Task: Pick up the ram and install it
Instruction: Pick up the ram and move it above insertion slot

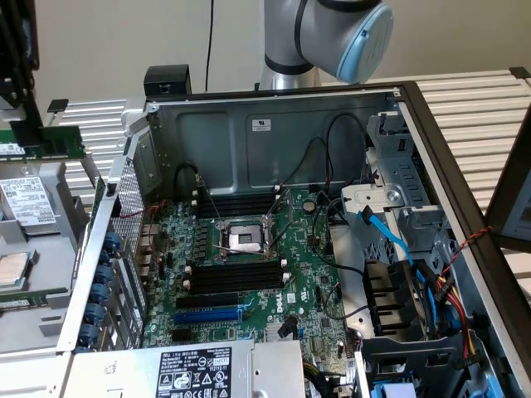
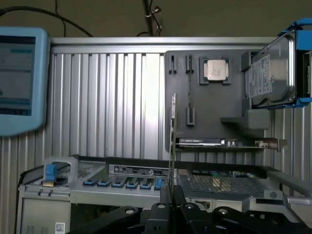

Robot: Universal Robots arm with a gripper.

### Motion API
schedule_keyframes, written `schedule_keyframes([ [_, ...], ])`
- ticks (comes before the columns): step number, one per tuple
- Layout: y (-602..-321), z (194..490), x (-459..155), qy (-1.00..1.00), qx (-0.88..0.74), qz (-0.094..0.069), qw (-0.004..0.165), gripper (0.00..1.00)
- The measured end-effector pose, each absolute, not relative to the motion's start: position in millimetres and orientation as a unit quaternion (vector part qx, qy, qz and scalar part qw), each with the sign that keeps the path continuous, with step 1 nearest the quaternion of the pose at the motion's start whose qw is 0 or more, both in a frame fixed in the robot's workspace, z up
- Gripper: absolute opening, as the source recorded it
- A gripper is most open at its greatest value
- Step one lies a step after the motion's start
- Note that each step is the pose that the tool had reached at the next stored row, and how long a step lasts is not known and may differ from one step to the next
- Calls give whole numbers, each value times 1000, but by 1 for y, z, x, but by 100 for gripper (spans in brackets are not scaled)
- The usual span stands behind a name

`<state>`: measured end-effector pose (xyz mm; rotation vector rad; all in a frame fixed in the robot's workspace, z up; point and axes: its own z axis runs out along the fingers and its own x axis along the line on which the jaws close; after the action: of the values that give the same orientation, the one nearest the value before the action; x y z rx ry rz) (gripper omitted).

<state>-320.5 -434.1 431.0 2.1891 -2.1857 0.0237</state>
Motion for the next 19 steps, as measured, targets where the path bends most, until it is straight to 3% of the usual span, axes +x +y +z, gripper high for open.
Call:
schedule_keyframes([
  [19,-435,431,-234,-706,707,8,24,14],
])
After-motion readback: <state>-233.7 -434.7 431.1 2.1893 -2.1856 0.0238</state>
